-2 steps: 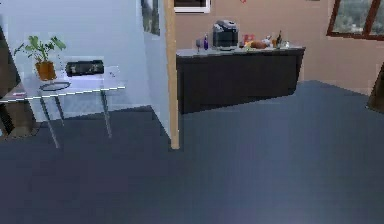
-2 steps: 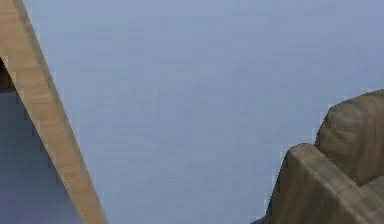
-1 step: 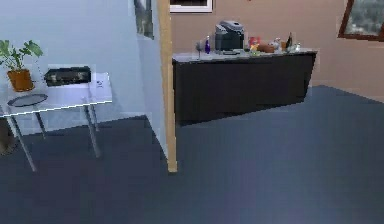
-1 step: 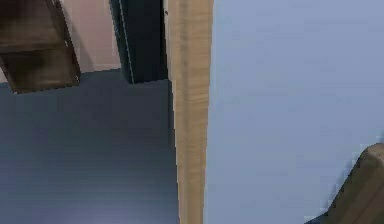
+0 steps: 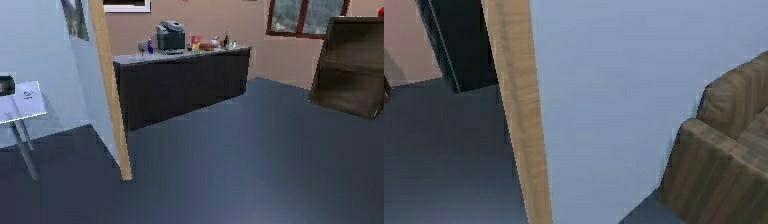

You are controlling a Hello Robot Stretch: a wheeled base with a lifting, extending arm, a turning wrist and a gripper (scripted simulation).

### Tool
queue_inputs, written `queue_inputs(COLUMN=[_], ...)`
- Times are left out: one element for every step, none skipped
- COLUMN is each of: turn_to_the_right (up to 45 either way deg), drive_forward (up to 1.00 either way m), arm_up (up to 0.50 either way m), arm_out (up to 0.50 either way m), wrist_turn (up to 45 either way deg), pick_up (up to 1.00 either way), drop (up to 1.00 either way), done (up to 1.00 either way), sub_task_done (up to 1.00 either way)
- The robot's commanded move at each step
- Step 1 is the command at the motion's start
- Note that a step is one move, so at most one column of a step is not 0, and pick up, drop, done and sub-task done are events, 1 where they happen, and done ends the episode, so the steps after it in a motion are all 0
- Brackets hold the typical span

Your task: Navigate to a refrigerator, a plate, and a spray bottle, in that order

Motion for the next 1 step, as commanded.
queue_inputs(turn_to_the_right=[0.0], drive_forward=[0.40], arm_up=[0.00], arm_out=[0.00], wrist_turn=[0.0], pick_up=[0.00], drop=[0.00], done=[0.00], sub_task_done=[0.00])
